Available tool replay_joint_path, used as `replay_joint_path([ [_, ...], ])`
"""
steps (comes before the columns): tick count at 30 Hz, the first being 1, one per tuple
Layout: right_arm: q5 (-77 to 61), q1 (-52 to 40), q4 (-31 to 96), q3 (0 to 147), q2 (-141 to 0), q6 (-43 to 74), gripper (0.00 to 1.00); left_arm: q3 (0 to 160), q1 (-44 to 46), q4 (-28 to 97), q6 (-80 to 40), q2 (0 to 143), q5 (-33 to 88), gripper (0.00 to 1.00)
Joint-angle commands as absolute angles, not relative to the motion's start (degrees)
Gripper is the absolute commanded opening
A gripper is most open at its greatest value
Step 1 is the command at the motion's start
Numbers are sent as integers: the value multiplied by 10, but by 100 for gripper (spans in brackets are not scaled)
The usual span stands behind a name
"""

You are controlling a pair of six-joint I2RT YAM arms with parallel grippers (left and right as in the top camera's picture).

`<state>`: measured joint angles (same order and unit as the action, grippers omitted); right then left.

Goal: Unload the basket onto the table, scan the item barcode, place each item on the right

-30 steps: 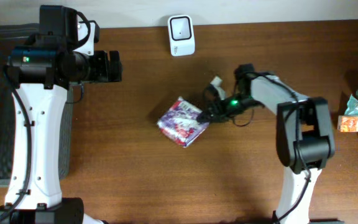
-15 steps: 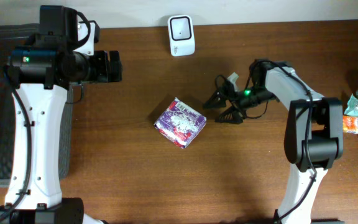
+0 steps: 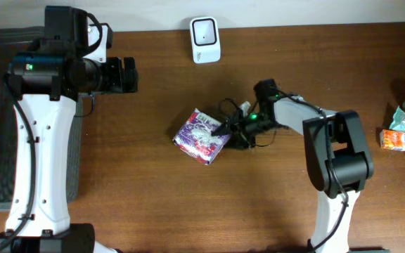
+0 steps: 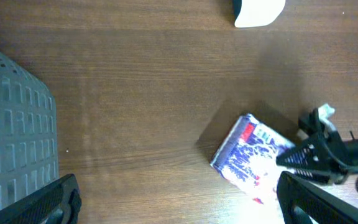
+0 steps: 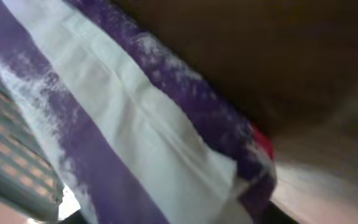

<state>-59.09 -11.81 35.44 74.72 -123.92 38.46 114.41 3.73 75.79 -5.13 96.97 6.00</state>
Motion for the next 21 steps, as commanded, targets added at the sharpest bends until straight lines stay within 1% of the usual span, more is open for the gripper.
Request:
replay_joint_path([
  [1, -546, -118, 268, 744, -1240, 435, 27, 1145, 36, 757, -46, 961, 66, 99],
  [3, -544, -107, 238, 752, -1240, 402, 27, 1145, 36, 757, -46, 961, 66, 99],
  [6, -590, -83, 277, 804, -1238, 277, 33, 1145, 36, 757, -46, 961, 66, 99],
  [7, -594, -77, 304, 827, -1238, 254, 24, 1145, 36, 757, -46, 961, 66, 99],
  [8, -591, -75, 350, 854, -1238, 214, 8, 1145, 36, 757, -46, 961, 66, 99],
  [9, -568, -77, 399, 874, -1238, 177, 5, 1145, 36, 757, -46, 961, 66, 99],
  [10, -550, -79, 422, 881, -1238, 158, 5, 1145, 36, 757, -46, 961, 66, 99],
  [11, -492, -85, 488, 899, -1238, 111, 5, 1145, 36, 757, -46, 961, 66, 99],
  [13, -406, -95, 573, 915, -1238, 41, 5, 1145, 36, 757, -46, 961, 66, 99],
  [16, -323, -93, 639, 917, -1238, -27, 4, 1145, 36, 757, -46, 961, 66, 99],
  [17, -294, -92, 648, 917, -1238, -30, 16, 1145, 36, 757, -46, 961, 66, 99],
  [18, -290, -91, 648, 917, -1238, -30, 30, 1145, 36, 757, -46, 961, 66, 99],
  [19, -292, -90, 648, 917, -1238, -28, 35, 1145, 36, 757, -46, 961, 66, 99],
  [20, -293, -89, 649, 923, -1238, -25, 50, 1145, 36, 757, -46, 961, 66, 99],
  [21, -293, -85, 664, 944, -1238, -25, 58, 1145, 36, 757, -46, 961, 66, 99],
])
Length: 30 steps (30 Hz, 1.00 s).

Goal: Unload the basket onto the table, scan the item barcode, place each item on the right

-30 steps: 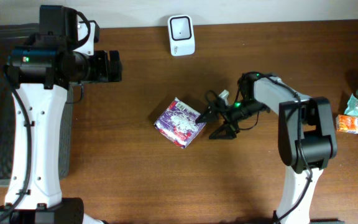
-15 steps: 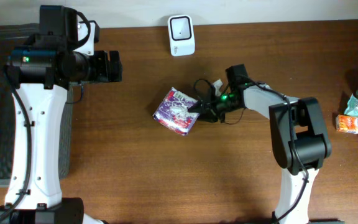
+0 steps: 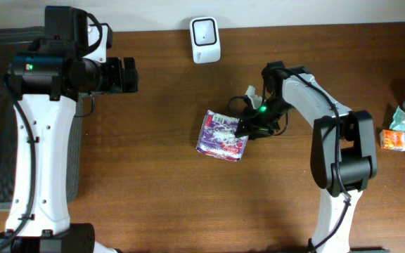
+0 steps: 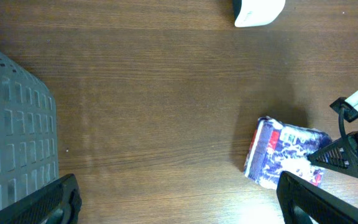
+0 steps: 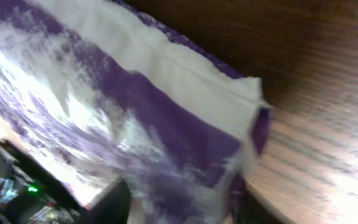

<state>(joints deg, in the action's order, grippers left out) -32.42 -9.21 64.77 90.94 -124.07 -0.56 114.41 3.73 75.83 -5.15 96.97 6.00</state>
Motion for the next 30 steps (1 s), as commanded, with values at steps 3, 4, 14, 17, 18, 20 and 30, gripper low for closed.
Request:
replay_joint_path([
  [3, -293, -71, 740, 1042, -1238, 6, 66, 1145, 36, 757, -46, 961, 66, 99],
  [4, -293, -65, 763, 1072, -1238, 28, 66, 1145, 36, 757, -46, 961, 66, 99],
  [14, -310, -92, 768, 934, -1240, 52, 60, 1145, 36, 757, -46, 961, 66, 99],
  [17, -310, -119, 682, 873, -1240, 118, 59, 1145, 36, 757, -46, 961, 66, 99],
  [18, -312, -124, 661, 868, -1240, 139, 53, 1145, 36, 757, -46, 961, 66, 99],
  [20, -317, -125, 620, 869, -1240, 140, 34, 1145, 36, 757, -46, 961, 66, 99],
  [30, -326, -112, 686, 998, -1239, -134, 25, 1145, 36, 757, -46, 961, 66, 99],
])
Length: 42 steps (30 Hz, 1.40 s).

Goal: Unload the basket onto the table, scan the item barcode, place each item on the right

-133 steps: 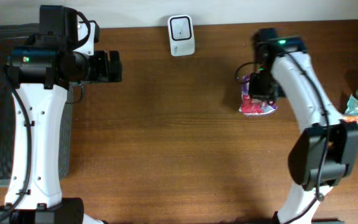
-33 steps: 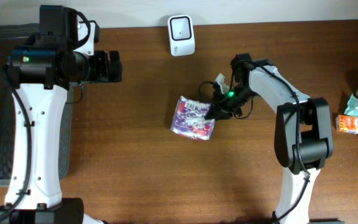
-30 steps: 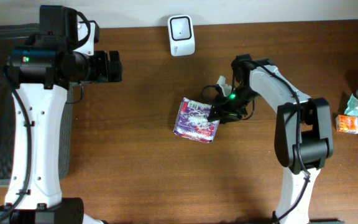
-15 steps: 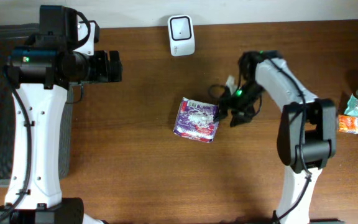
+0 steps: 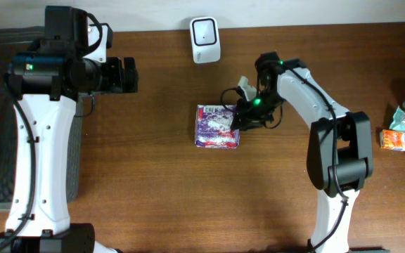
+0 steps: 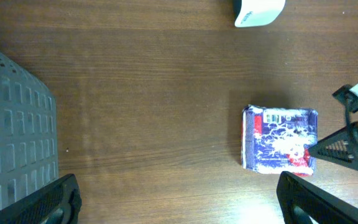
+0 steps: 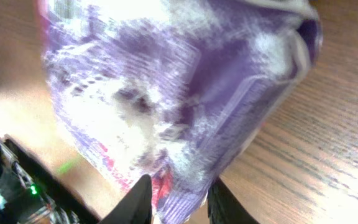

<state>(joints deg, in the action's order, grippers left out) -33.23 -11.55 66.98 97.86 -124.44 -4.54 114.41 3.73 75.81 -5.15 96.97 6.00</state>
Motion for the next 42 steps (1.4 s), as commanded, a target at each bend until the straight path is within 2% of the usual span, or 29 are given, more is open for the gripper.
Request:
replay_joint_path([
  [1, -313, -109, 692, 998, -1240, -133, 25, 1145, 36, 757, -46, 961, 66, 99],
  [2, -312, -108, 695, 998, -1240, -132, 25, 1145, 36, 757, -46, 961, 66, 99],
  [3, -311, -107, 690, 998, -1239, -107, 33, 1145, 36, 757, -46, 961, 66, 99],
  [5, -288, -105, 679, 998, -1240, -4, 35, 1145, 36, 757, -46, 961, 66, 99],
  [7, -243, -100, 676, 997, -1240, 136, 57, 1145, 36, 757, -46, 961, 66, 99],
  [8, -244, -100, 667, 993, -1240, 162, 60, 1145, 36, 757, -46, 961, 66, 99],
  [13, -279, -126, 587, 928, -1241, 202, 60, 1145, 36, 757, -46, 961, 66, 99],
  [14, -291, -135, 562, 914, -1241, 202, 59, 1145, 36, 757, -46, 961, 66, 99],
  [15, -291, -147, 540, 901, -1241, 202, 54, 1145, 36, 757, -46, 961, 66, 99],
  [17, -288, -162, 512, 890, -1241, 196, 28, 1145, 36, 757, -46, 961, 66, 99],
  [18, -265, -165, 510, 892, -1240, 182, 7, 1145, 36, 757, -46, 961, 66, 99],
  [19, -239, -161, 522, 901, -1239, 181, 4, 1145, 36, 757, -46, 961, 66, 99],
  [26, -233, -127, 688, 1079, -1238, -74, 4, 1145, 36, 757, -46, 961, 66, 99],
  [31, -233, -127, 685, 1061, -1241, -31, 4, 1145, 36, 757, -46, 961, 66, 99],
  [33, -236, -127, 664, 1036, -1241, 34, 4, 1145, 36, 757, -46, 961, 66, 99],
  [34, -249, -127, 646, 1014, -1241, 55, 15, 1145, 36, 757, -46, 961, 66, 99],
  [37, -274, -127, 636, 979, -1241, 70, 34, 1145, 36, 757, -46, 961, 66, 99],
  [40, -271, -126, 654, 991, -1240, 80, 75, 1145, 36, 757, -46, 961, 66, 99],
  [42, -264, -116, 667, 1004, -1240, 80, 81, 1145, 36, 757, -46, 961, 66, 99],
])
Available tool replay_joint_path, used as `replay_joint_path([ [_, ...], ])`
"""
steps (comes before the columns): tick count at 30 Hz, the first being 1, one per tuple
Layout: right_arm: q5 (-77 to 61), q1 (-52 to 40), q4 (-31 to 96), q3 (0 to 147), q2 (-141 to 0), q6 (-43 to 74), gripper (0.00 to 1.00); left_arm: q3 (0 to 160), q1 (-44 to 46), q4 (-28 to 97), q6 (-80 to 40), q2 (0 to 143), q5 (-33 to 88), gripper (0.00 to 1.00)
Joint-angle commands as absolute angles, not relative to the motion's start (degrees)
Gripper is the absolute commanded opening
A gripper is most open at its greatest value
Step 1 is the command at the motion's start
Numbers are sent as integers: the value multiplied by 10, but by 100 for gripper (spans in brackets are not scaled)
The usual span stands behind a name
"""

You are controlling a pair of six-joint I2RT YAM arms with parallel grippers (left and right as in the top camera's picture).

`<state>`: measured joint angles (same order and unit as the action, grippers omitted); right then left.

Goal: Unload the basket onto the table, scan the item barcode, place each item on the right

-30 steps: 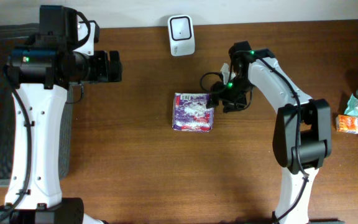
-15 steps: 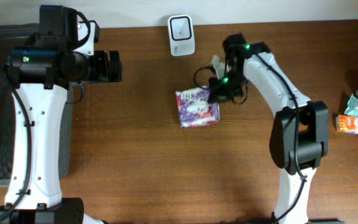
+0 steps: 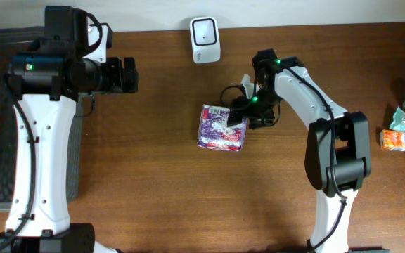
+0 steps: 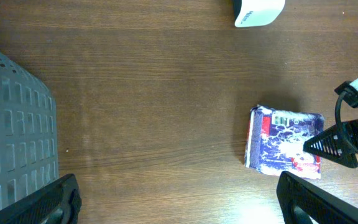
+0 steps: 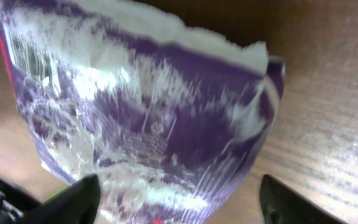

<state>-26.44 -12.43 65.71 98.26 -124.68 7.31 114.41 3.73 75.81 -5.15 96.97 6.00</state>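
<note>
The purple and white packet (image 3: 222, 128) lies flat on the table, a little below and right of the white scanner (image 3: 205, 30). Its barcode (image 5: 33, 51) shows near one corner on its top face. My right gripper (image 3: 239, 114) is open at the packet's right edge. In the right wrist view the packet (image 5: 148, 118) fills the frame, with the right gripper (image 5: 178, 190) wide apart on either side of it. The left gripper (image 3: 125, 75) hangs open at the far left, well away. Its wrist view shows the packet (image 4: 284, 143) and the scanner (image 4: 260, 9).
A grey mesh basket lies along the left edge of the table, also seen as the basket (image 4: 14, 124) in the left wrist view. An orange carton (image 3: 395, 139) and green packets sit at the far right edge.
My right gripper's fingers were close together on the packet's edge; now they stand wide apart. The packet has turned slightly and sits a touch further right. The left arm has not moved.
The packet first lay tilted in the middle of the table with my right gripper at its right edge. It was then further right and turned. Then it lay squared up below the scanner, pinched by the gripper. Now the gripper is open beside it.
</note>
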Motion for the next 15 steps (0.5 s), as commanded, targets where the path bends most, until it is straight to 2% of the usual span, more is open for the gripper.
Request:
replay_joint_path([
  [1, -265, -107, 672, 1007, -1240, 80, 81, 1145, 36, 757, -46, 961, 66, 99],
  [4, -269, -63, 707, 1001, -1241, 80, 81, 1145, 36, 757, -46, 961, 66, 99],
  [6, -327, -47, 696, 971, -1241, 72, 78, 1145, 36, 757, -46, 961, 66, 99],
  [9, -458, -45, 590, 888, -1241, 54, 75, 1145, 36, 757, -46, 961, 66, 99],
  [13, -543, -46, 487, 810, -1241, 54, 71, 1145, 36, 757, -46, 961, 66, 99],
  [14, -545, -46, 480, 803, -1241, 54, 59, 1145, 36, 757, -46, 961, 66, 99],
  [15, -545, -46, 474, 803, -1241, 54, 30, 1145, 36, 757, -46, 961, 66, 99],
])
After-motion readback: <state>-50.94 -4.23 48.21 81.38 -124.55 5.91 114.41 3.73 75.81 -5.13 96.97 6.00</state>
